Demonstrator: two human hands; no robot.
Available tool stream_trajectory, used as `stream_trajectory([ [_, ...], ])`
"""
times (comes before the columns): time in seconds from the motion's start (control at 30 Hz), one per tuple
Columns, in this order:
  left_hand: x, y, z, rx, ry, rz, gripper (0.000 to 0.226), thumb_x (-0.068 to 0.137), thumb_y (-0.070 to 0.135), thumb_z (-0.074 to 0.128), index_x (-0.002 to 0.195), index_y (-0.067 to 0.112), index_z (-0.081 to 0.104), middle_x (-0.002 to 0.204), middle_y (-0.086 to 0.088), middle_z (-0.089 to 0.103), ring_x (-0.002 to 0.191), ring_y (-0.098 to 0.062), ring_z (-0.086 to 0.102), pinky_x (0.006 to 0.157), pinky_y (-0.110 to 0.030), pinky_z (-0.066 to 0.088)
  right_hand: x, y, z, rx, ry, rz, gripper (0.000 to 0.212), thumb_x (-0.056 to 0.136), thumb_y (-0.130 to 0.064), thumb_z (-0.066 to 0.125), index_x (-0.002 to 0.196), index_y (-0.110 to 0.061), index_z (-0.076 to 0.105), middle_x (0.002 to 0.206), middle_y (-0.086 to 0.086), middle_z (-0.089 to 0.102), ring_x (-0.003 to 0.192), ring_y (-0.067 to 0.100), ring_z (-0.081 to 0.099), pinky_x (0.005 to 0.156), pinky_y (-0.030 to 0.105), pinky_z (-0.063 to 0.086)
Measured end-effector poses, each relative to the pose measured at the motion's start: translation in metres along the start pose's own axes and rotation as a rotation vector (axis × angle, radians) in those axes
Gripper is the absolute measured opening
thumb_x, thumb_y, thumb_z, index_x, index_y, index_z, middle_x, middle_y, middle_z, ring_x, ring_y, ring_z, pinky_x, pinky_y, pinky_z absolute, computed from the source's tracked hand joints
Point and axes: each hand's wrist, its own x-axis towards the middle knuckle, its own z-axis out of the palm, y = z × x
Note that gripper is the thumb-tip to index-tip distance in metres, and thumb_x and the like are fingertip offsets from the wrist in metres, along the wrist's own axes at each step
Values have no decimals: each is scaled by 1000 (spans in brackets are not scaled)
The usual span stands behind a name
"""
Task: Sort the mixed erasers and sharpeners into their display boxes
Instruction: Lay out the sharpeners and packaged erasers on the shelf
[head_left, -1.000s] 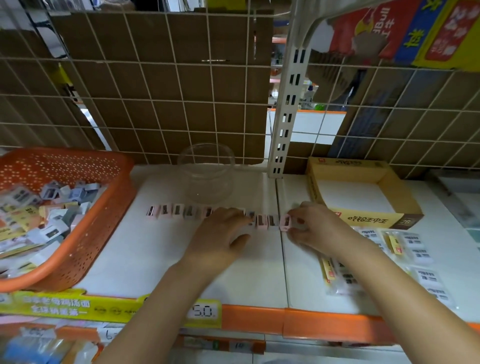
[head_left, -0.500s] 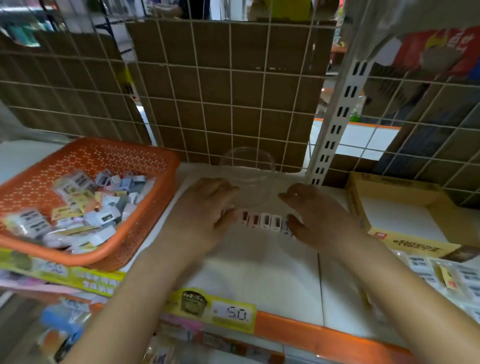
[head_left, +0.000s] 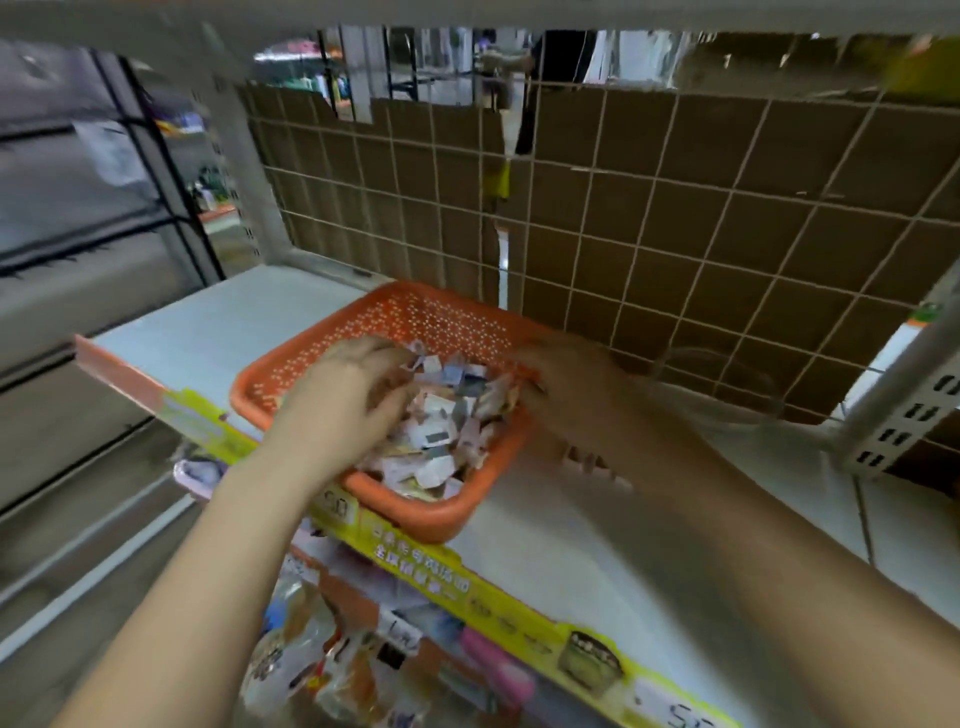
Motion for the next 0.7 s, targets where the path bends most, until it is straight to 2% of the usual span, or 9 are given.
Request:
stream_trajectory([
  [0.1,17,-26,0,-21,-36,-74,37,83,28,51,110,6,65,110,-16,64,103,-33,57,86,-35,44,42,-11,19,6,-141,84,42,92,-25,50,134,-21,45,142,3,42,127,22,41,104,30,30],
  [0.17,35,-38,3,-8,-95,-94,30,89,22,54,115,9,62,116,-15,62,106,-31,56,86,-34,43,65,-12,30,-31,-230,98,43,92,-27,50,134,-19,46,140,4,44,124,23,44,98,27,33],
  [0.27,65,-45,10,52,-214,-85,35,90,19,54,125,15,55,128,-11,56,115,-26,51,88,-26,37,88,-14,43,-1,-350,174,44,92,-27,53,134,-14,44,138,9,45,123,24,45,98,28,35],
  [0.37,91,-55,25,78,-297,-73,41,90,18,56,131,21,49,134,-4,50,120,-19,47,92,-21,32,98,-12,58,52,-390,254,49,91,-27,54,136,-13,41,140,10,42,125,26,42,104,33,33],
  [0.47,108,-65,46,91,-407,-116,39,91,19,55,129,16,48,132,-5,49,120,-20,46,101,-29,32,104,-7,70,52,-389,282,44,91,-24,55,131,-10,45,135,13,46,121,27,45,102,35,34],
  [0.53,114,-70,55,100,-409,-70,30,88,19,58,117,19,55,116,-2,58,103,-18,55,91,-31,44,107,-7,72,29,-414,287,41,87,-20,61,125,-8,51,126,15,53,115,30,50,96,36,40],
  [0.6,114,-73,61,126,-401,-31,21,86,18,61,106,22,58,97,3,60,81,-13,56,72,-26,46,108,-6,71,-14,-419,259,45,82,-22,66,123,-9,53,122,13,55,112,29,52,92,36,42],
  [0.63,114,-74,64,134,-385,-2,22,86,17,61,106,22,58,95,2,60,80,-13,56,71,-25,44,108,-6,72,-16,-416,253,46,80,-22,68,123,-10,54,122,12,55,112,29,52,92,36,42],
  [0.7,115,-75,68,134,-356,31,25,87,15,59,111,19,58,106,-3,61,92,-18,58,75,-24,41,108,-4,73,-17,-404,233,45,82,-24,66,124,-13,54,123,9,55,112,26,52,93,34,42],
])
